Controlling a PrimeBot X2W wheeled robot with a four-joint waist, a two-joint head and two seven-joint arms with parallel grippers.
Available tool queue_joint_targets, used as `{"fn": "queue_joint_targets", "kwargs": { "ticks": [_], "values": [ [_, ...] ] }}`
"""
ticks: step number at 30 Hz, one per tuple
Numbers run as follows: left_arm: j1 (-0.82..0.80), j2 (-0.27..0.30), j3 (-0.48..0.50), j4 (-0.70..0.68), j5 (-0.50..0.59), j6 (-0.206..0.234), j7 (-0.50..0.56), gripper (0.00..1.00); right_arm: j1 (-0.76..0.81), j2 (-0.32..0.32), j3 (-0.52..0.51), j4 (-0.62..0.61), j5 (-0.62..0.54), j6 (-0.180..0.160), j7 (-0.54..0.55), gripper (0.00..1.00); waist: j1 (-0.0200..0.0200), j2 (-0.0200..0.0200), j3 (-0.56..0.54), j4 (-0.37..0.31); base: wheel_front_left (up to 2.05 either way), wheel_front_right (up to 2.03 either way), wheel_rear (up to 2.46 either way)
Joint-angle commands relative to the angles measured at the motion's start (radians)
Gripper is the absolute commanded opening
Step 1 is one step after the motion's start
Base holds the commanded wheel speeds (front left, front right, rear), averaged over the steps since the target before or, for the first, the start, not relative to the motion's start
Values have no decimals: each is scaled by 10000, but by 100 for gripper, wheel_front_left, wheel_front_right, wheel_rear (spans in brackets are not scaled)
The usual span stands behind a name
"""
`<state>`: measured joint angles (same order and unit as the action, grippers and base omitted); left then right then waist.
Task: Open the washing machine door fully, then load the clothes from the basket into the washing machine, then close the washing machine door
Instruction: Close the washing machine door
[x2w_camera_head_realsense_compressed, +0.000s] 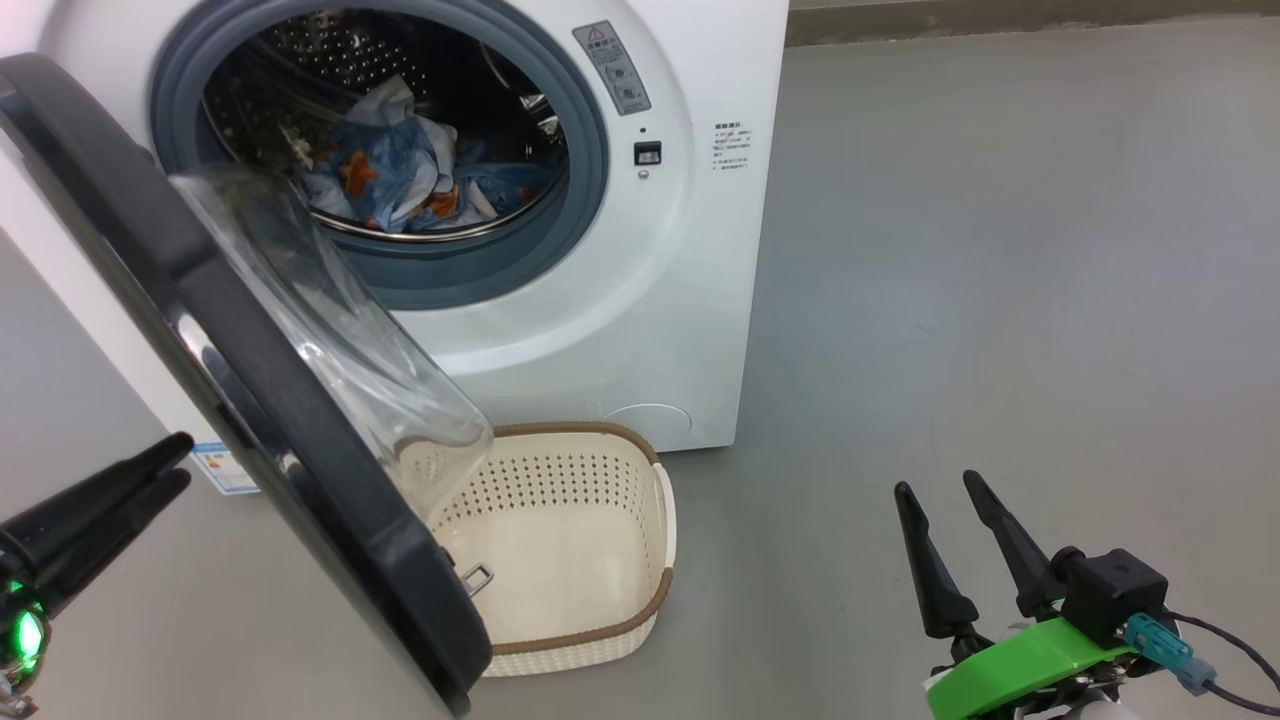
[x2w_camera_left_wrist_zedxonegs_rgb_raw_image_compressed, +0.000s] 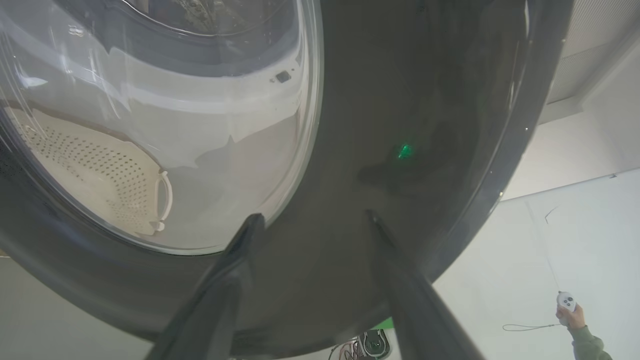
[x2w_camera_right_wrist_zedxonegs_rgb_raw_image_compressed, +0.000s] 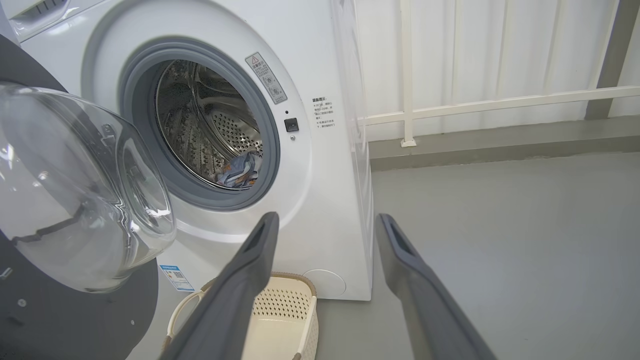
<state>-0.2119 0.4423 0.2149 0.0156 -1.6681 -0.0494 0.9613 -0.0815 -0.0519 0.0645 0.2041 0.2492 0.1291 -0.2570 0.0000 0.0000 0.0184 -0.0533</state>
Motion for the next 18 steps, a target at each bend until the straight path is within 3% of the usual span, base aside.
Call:
{"fn": "queue_joint_targets", "kwargs": {
  "ticks": [1, 8, 14, 18],
  "values": [
    [-179, 435, 493, -223, 224, -120, -137, 100, -70, 17, 224, -232, 102, 16, -47, 100, 0, 0, -7, 21, 0, 0, 0],
    [291, 238, 650, -329, 1738, -726, -1558, 100, -82, 17, 215, -282, 110, 16, -47, 100, 0, 0, 49, 65, 0, 0, 0],
    [665, 153, 663, -966, 3207, -807, -3486, 100, -110, 17, 188, -323, 113, 16, -47, 100, 0, 0, 129, 45, 0, 0, 0],
    [1250, 472, 119, -1537, 4467, -810, -5276, 100, -102, 17, 157, -368, 99, 16, -47, 100, 0, 0, 175, 45, 0, 0, 0]
  ]
}}
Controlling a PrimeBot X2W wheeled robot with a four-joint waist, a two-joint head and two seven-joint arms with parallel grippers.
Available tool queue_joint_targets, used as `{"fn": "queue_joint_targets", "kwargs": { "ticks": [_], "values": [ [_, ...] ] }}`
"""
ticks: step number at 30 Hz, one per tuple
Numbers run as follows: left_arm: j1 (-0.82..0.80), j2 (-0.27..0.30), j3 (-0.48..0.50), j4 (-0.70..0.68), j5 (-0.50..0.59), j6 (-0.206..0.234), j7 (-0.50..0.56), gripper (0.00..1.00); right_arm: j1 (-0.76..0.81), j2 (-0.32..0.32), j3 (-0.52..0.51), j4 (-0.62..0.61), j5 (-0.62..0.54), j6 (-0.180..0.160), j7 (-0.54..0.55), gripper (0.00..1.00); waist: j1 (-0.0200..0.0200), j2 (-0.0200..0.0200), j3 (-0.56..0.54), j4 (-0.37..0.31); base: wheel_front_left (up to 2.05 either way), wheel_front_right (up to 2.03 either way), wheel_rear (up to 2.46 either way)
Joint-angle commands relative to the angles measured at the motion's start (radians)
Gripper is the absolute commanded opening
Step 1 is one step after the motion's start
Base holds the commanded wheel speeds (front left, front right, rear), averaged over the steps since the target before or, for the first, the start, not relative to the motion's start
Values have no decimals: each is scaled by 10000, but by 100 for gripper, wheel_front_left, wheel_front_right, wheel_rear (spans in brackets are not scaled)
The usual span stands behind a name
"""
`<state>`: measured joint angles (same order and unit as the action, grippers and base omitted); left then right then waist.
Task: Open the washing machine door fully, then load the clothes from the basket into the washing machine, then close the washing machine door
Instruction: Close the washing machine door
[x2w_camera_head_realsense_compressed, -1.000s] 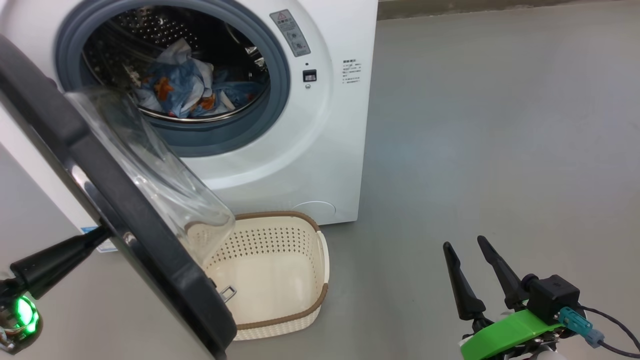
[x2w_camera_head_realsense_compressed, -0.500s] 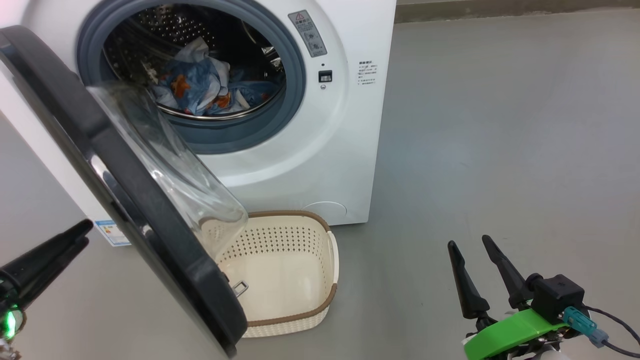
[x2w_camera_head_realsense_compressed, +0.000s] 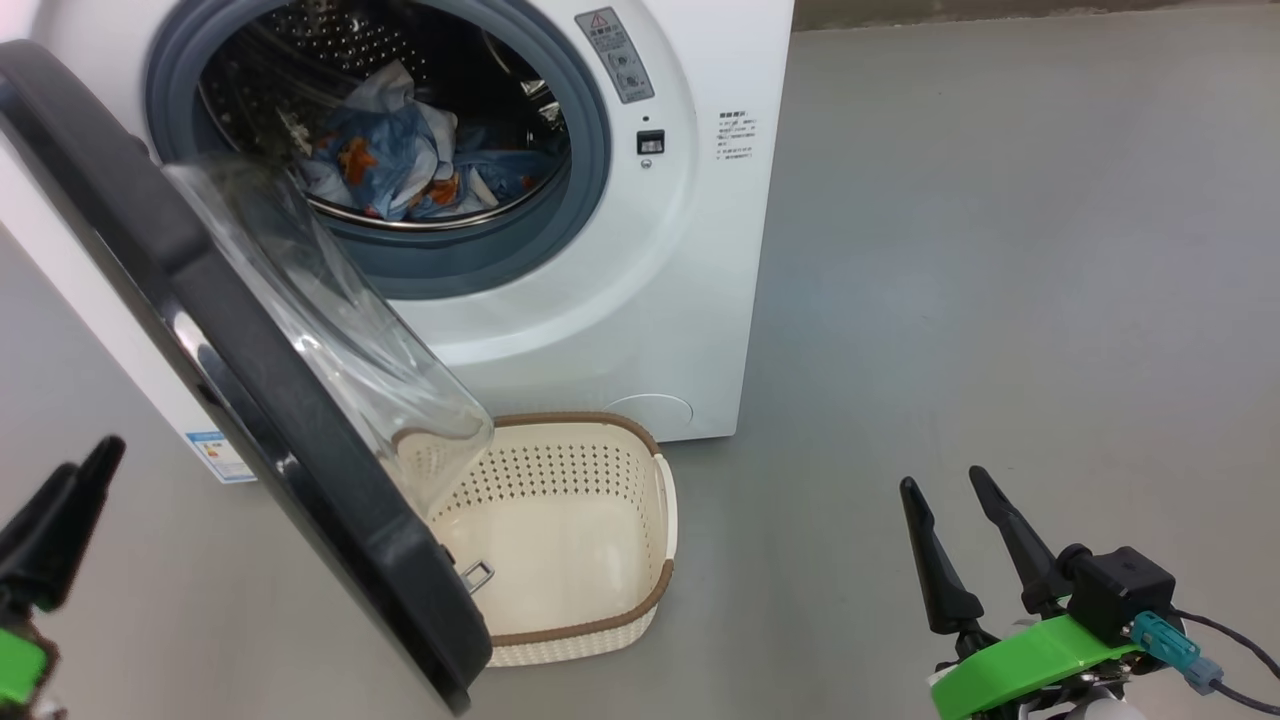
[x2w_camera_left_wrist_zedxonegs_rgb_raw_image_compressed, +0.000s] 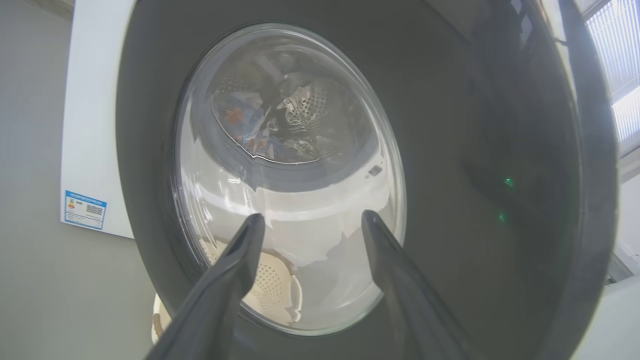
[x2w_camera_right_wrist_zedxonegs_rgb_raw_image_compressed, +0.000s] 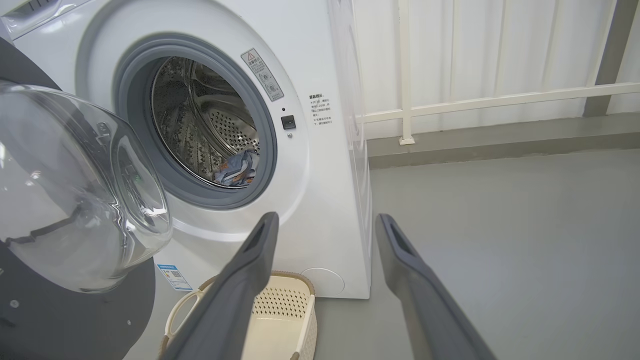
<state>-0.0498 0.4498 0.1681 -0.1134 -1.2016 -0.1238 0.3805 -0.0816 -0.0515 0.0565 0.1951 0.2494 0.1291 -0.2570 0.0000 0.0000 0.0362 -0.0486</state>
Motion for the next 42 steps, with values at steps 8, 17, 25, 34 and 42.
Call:
{"fn": "queue_joint_targets", "kwargs": {
  "ticks": [8, 17, 25, 34, 42],
  "values": [
    [508, 953, -1163, 213, 1616, -68, -3843, 100, -60, 13, 181, -249, 28, 16, -47, 100, 0, 0, -126, 50, 0, 0, 0],
    [722, 989, -2236, 1661, 2954, -68, -6234, 100, -77, 13, 234, -217, 13, 16, -47, 100, 0, 0, -234, 5, 0, 0, 0],
    [696, 228, -1879, 2054, 4225, -68, -6417, 100, -93, 13, 291, -157, -4, 16, -47, 100, 0, 0, -259, -27, 0, 0, 0],
    [808, -326, -1824, 2044, 4752, -69, -6421, 100, -129, 13, 341, -94, -72, 16, -47, 100, 0, 0, -279, -40, 0, 0, 0],
    [816, -372, -1840, 2034, 4815, -69, -6422, 100, -135, 13, 352, -61, -90, 16, -47, 100, 0, 0, -258, 3, 0, 0, 0]
  ]
}}
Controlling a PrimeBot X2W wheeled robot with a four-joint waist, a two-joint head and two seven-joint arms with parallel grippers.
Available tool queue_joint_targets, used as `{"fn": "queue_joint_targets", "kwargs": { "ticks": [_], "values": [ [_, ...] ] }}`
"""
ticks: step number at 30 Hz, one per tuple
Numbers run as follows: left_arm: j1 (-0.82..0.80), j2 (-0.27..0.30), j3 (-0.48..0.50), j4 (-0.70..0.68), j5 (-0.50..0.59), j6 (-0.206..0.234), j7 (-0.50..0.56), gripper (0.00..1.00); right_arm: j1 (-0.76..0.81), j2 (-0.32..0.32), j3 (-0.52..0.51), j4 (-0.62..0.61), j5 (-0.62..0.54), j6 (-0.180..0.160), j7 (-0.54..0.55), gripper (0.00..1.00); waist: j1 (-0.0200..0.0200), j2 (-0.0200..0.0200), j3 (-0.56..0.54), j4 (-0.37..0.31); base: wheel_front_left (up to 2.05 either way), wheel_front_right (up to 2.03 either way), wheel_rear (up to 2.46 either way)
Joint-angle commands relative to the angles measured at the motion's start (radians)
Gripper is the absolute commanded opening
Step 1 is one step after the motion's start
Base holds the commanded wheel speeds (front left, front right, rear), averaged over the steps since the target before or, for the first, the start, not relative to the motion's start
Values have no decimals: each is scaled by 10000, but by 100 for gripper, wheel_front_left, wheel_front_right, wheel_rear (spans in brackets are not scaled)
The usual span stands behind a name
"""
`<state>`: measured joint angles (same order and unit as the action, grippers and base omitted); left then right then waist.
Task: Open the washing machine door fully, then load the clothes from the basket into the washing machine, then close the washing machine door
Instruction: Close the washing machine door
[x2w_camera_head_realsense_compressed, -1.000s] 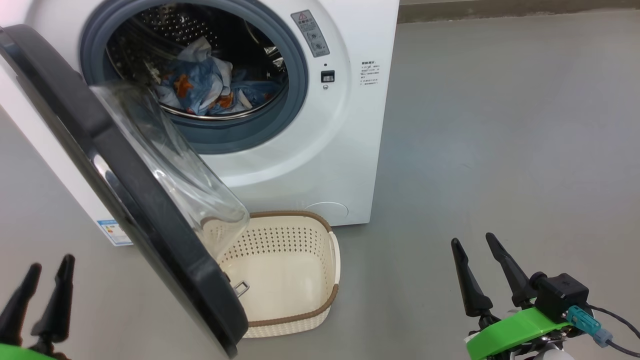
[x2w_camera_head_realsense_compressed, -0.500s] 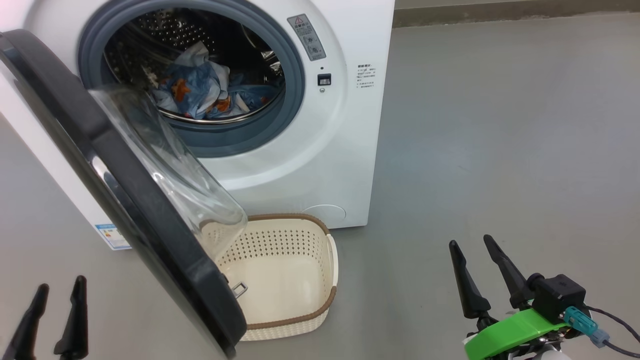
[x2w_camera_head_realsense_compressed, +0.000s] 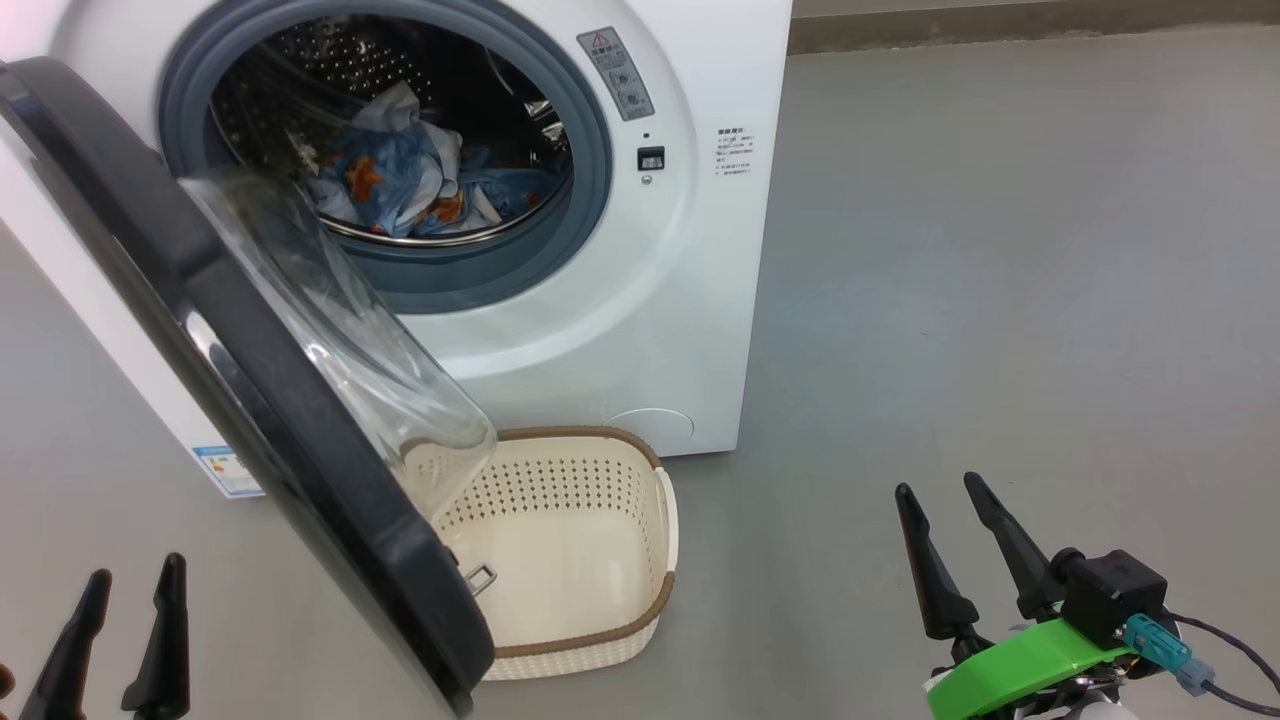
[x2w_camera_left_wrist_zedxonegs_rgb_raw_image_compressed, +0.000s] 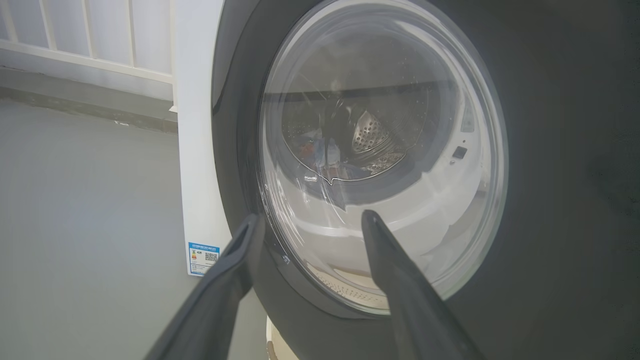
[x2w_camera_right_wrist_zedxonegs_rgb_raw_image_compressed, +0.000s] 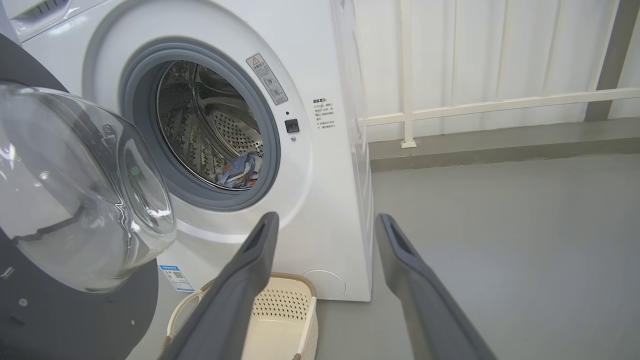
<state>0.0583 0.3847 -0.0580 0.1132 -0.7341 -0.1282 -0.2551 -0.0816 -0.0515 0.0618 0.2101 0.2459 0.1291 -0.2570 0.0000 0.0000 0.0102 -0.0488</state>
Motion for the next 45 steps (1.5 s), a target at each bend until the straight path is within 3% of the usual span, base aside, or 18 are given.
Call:
{"fn": "queue_joint_targets", "kwargs": {
  "ticks": [1, 15, 16, 18, 19, 20, 21, 45],
  "values": [
    [-263, 279, 404, -233, 139, -25, -65, 100, -132, 13, 301, -211, -54, 16, -47, 100, 0, 0, 5, 12, 0, 0, 0],
    [-313, 253, 383, -295, 145, -25, -66, 100, -146, 13, 282, -181, -98, 16, -47, 100, 0, 0, 63, 127, 0, 0, 0],
    [-323, 247, 379, -301, 141, -25, -66, 100, -150, 13, 276, -185, -104, 16, -47, 89, 0, 0, 72, 151, 0, 0, 0],
    [-345, 231, 370, -315, 129, -25, -66, 100, -172, 13, 292, -207, -120, 16, -47, 46, 0, 0, 93, 210, 0, 0, 0],
    [-356, 226, 355, -323, 122, -25, -66, 100, -185, 13, 300, -217, -133, 16, -47, 31, 0, 0, 104, 252, 0, 0, 0],
    [-356, 226, 355, -323, 122, -25, -66, 100, -185, 13, 300, -217, -133, 16, -47, 31, 0, 0, 104, 252, 0, 0, 0],
    [-362, 221, 347, -325, 114, -25, -66, 100, -203, 13, 334, -202, -148, 16, -47, 0, 0, 0, 110, 293, 0, 0, 0],
    [-680, 176, 15, 95, -71, -25, -66, 100, -1507, 13, 1516, -720, 20, 16, -47, 0, 0, 0, 8, 2558, 0, 0, 0]
  ]
}}
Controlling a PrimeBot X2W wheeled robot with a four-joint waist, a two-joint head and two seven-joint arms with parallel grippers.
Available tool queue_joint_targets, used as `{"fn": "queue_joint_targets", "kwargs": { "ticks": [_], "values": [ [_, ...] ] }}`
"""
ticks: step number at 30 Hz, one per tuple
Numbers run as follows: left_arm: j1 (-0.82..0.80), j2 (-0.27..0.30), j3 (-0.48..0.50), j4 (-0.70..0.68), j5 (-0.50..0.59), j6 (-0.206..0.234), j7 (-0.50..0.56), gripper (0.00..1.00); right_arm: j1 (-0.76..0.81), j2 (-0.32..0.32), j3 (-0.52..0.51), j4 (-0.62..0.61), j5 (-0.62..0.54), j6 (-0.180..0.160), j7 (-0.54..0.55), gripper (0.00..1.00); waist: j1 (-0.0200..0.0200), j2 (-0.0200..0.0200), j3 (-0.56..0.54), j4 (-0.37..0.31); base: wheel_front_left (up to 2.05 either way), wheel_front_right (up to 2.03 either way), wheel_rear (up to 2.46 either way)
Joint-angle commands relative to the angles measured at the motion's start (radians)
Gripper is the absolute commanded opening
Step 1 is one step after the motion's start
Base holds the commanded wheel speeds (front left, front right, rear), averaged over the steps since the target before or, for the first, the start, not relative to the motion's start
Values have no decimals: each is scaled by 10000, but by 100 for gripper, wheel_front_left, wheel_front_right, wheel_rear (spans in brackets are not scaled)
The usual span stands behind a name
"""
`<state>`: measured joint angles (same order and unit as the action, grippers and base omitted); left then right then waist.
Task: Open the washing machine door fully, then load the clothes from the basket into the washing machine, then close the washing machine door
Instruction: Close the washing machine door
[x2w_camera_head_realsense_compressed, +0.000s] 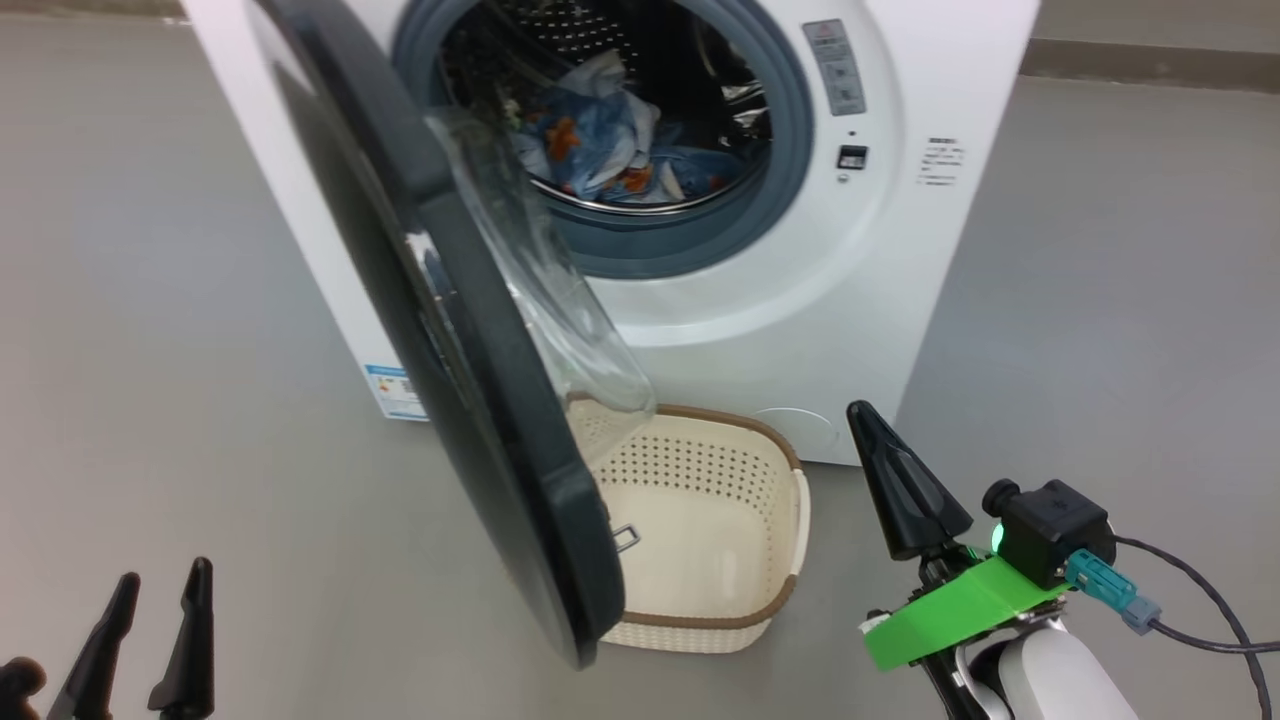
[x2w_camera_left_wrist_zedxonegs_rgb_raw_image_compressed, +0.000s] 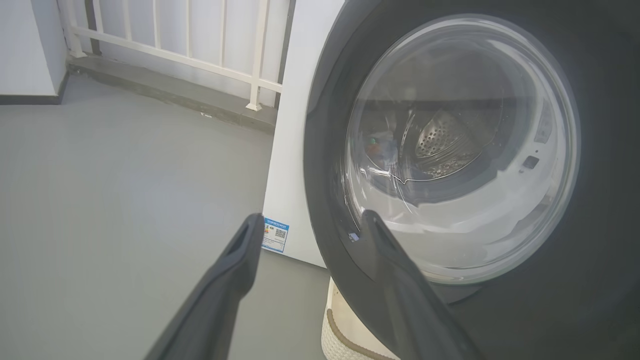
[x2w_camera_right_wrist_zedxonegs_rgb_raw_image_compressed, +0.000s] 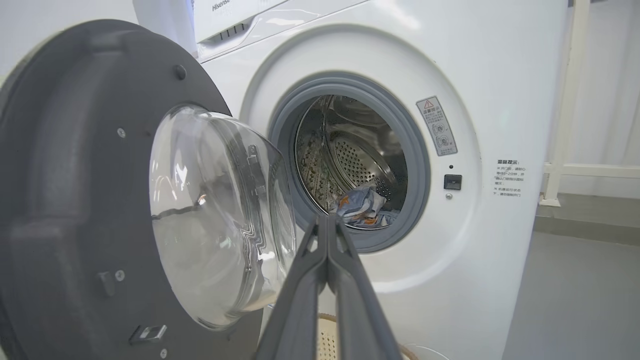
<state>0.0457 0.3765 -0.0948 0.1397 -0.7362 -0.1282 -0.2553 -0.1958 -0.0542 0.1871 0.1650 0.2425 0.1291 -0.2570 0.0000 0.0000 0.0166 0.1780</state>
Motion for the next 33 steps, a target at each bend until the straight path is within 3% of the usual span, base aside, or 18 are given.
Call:
{"fn": "queue_joint_targets", "kwargs": {
  "ticks": [1, 5, 13, 18, 26, 33],
  "values": [
    [-558, 249, 357, -155, -51, -25, -64, 100, -429, 40, 329, -317, 74, 16, -47, 0, 0, 0, -73, 383, 0, 0, 0],
    [-589, 204, 276, -79, -36, -25, -64, 100, -681, 40, 587, -590, 167, 16, -47, 0, 0, 0, -140, 750, 0, 0, 0],
    [-579, 100, 167, 159, -9, -25, -64, 100, -887, 40, 1040, -2319, 494, 16, -47, 0, 0, 0, -314, 1411, 0, 0, 0],
    [-573, 79, 153, 202, -7, -25, -64, 100, -951, 40, 1843, -2961, 809, 16, -47, 0, 0, 0, -342, 1562, 0, 0, 0],
    [-563, -9, 135, 290, 16, -25, -65, 100, -1202, 40, 3323, -2759, 1035, 16, -47, 0, 0, 0, -419, 1667, 0, 0, 0],
    [-595, -103, 102, 295, 79, -25, -65, 100, -1516, 40, 4827, -1418, 901, 16, -47, 0, 0, 0, -481, 1842, 0, 0, 0]
  ]
}}
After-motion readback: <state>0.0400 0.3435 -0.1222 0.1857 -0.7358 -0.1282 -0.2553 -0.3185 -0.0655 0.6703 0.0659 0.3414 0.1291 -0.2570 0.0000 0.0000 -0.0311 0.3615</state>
